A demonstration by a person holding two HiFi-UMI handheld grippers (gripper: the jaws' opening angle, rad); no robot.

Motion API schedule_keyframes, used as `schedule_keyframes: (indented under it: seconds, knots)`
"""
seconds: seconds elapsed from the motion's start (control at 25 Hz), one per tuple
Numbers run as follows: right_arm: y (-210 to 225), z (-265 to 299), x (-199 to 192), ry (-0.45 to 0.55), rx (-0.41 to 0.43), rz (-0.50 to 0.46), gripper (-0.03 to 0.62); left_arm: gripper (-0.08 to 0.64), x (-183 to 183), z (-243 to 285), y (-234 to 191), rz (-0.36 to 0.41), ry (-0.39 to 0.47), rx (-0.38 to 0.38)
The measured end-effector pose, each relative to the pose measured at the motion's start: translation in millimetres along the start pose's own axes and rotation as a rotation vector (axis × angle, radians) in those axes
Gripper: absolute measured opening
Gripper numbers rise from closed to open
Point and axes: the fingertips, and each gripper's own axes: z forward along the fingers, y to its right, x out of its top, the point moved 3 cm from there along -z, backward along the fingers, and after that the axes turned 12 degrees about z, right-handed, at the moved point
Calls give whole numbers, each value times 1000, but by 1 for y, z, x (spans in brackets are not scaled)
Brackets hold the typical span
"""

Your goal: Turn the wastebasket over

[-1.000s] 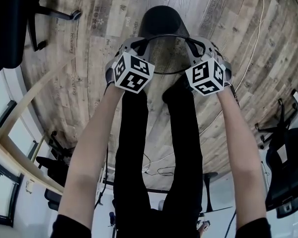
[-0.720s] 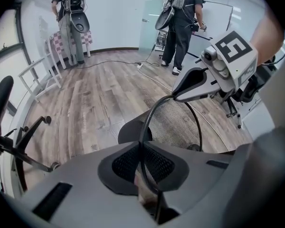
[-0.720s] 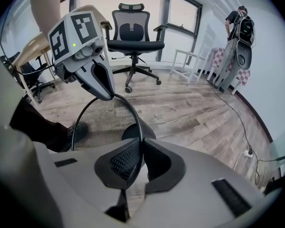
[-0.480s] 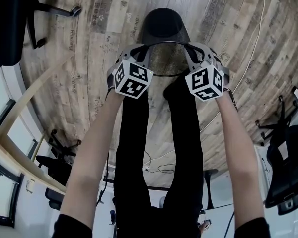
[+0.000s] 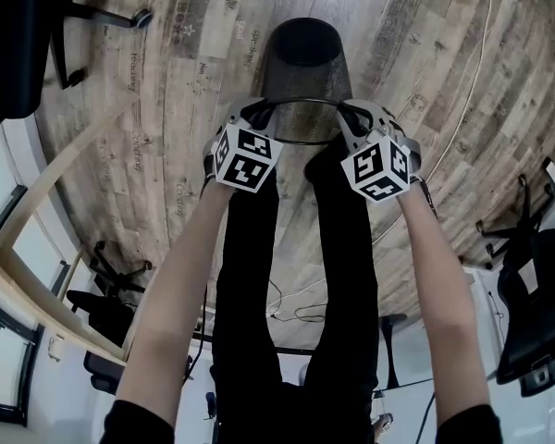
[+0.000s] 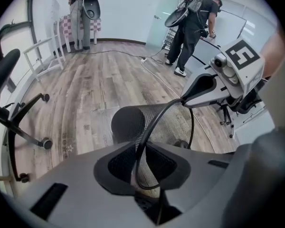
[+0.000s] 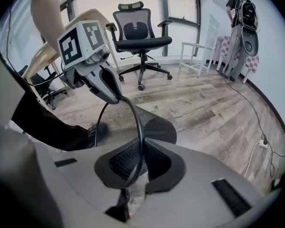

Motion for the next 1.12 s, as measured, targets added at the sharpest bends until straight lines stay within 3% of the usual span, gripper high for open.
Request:
schedule_keyframes:
  seconds: [0.68, 1.12]
  knots:
    - [-64, 8, -34, -79, 152, -58, 49, 78, -64, 7, 35, 54, -49, -70]
    - [-35, 39, -44, -93, 72, -91, 52, 89, -49, 42, 17, 133, -18, -7]
